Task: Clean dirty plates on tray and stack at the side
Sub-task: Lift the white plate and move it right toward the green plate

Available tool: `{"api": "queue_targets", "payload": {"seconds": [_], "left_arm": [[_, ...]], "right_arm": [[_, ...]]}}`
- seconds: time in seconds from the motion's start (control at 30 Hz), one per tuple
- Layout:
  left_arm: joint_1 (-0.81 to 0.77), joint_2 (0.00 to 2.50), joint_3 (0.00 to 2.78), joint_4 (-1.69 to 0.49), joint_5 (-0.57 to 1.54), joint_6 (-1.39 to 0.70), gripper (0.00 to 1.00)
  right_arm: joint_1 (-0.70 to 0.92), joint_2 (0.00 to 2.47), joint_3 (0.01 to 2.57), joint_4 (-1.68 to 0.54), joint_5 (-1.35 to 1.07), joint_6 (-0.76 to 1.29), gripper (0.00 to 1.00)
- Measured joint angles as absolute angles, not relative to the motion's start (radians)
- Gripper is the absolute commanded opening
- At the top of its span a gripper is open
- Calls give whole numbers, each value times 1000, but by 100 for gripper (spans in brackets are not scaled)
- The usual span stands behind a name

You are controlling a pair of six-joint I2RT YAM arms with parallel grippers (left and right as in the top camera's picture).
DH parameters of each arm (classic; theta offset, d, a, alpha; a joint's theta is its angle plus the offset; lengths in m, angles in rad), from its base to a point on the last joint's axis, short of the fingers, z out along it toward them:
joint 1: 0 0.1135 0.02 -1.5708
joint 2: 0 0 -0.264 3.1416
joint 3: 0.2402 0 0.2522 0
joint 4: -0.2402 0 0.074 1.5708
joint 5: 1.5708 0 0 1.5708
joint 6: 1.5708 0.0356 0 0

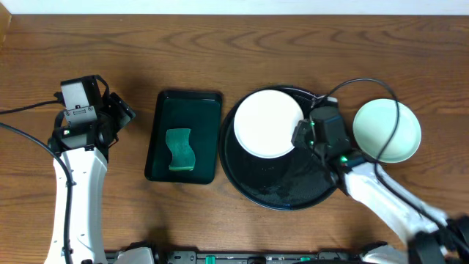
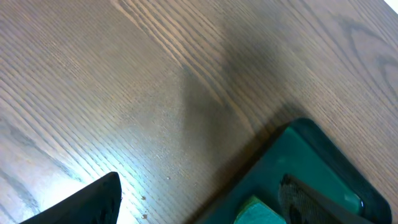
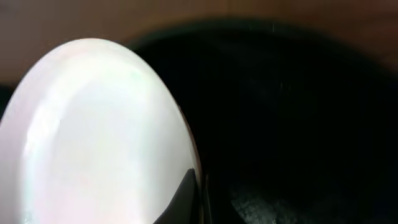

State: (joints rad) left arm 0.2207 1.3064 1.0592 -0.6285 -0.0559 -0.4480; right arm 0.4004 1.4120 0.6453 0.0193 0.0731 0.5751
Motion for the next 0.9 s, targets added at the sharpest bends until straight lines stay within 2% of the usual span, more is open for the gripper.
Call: {"api": "queue_targets", "payload": {"seconds": [0.43,0.73,0.9], "left_arm": [[221,1306,1059,-628,-56,-448,81],[221,1306,1059,-629,-56,-448,81],[221,1306,1059,-628,-56,-448,81]], "right_arm": [[400,1090,645,-182,214,592,2],[400,1054,646,-313,305,592,2],[400,1054,698,-455,373,592,2]]}}
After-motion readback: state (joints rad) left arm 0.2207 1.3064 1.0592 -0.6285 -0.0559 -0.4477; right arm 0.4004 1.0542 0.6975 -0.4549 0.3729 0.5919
